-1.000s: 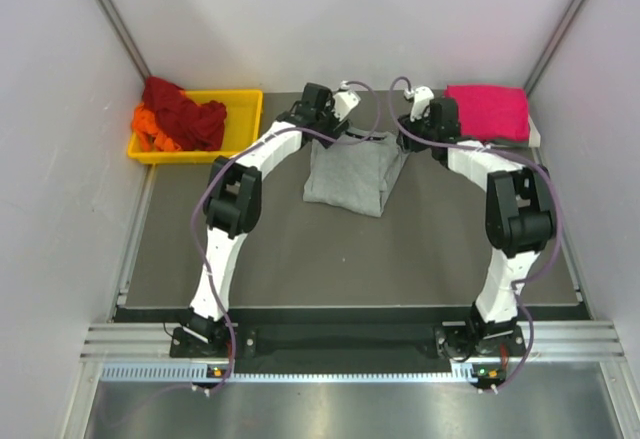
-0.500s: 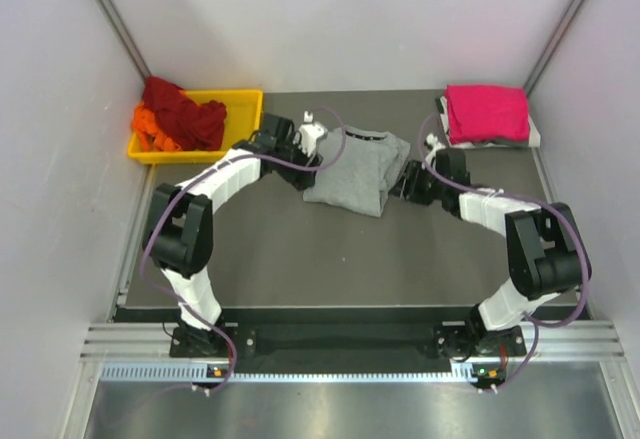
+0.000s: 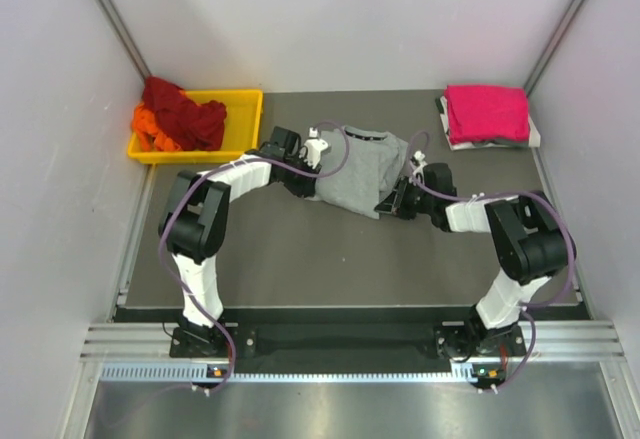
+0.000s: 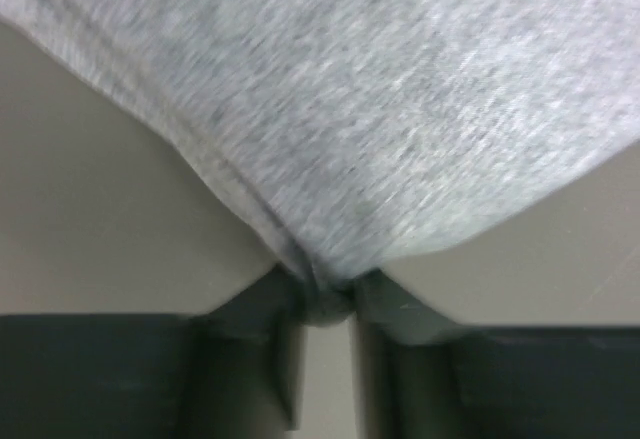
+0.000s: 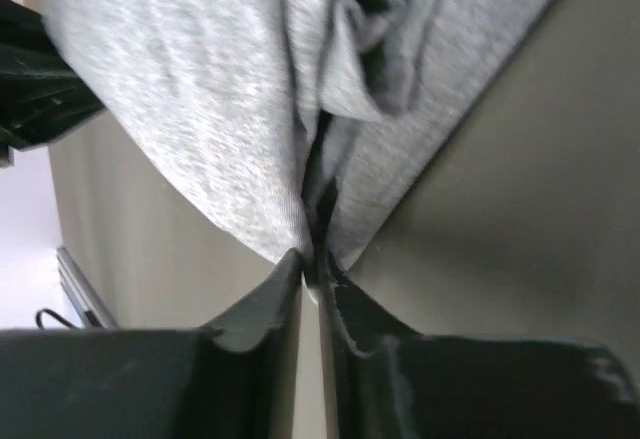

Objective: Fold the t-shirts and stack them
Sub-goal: Fold the tshirt

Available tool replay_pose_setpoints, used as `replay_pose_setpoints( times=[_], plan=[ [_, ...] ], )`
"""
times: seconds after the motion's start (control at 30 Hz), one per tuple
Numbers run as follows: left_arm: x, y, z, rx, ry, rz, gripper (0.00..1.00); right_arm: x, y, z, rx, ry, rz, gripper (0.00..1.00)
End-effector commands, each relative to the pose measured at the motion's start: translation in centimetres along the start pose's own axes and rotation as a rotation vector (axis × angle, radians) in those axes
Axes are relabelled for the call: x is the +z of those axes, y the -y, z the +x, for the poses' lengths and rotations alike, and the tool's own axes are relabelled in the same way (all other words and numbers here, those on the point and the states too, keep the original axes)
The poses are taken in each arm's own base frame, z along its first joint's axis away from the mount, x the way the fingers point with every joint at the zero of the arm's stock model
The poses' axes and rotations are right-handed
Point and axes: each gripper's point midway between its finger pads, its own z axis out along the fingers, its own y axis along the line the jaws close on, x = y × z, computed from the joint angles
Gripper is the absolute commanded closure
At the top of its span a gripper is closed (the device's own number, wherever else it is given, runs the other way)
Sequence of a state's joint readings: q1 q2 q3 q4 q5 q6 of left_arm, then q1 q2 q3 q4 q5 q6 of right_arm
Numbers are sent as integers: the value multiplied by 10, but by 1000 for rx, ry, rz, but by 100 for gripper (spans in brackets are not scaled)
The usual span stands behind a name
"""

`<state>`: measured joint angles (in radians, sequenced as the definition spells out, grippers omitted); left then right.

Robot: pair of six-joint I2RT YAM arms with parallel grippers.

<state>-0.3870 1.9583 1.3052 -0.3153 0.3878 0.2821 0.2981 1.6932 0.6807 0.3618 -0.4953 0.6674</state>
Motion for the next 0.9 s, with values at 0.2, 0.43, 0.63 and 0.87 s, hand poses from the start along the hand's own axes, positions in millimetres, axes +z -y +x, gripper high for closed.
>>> replay_pose_setpoints(
  times=[0.2,0.43,0.63,0.87],
  plan=[
    [-11,15,-1,30,22,64,100,-18,14,6,26,11,25,100],
    [-37,61,62,33,-131,204,100,-47,14,56,89,-54,12,100],
    [-64,115,99,41,-232,389,68,-68,8,99,141,-115,-2,88],
    [-93,83,47,48,-104,279,20,-76,-12,19,-61,8,34,57]
  ],
)
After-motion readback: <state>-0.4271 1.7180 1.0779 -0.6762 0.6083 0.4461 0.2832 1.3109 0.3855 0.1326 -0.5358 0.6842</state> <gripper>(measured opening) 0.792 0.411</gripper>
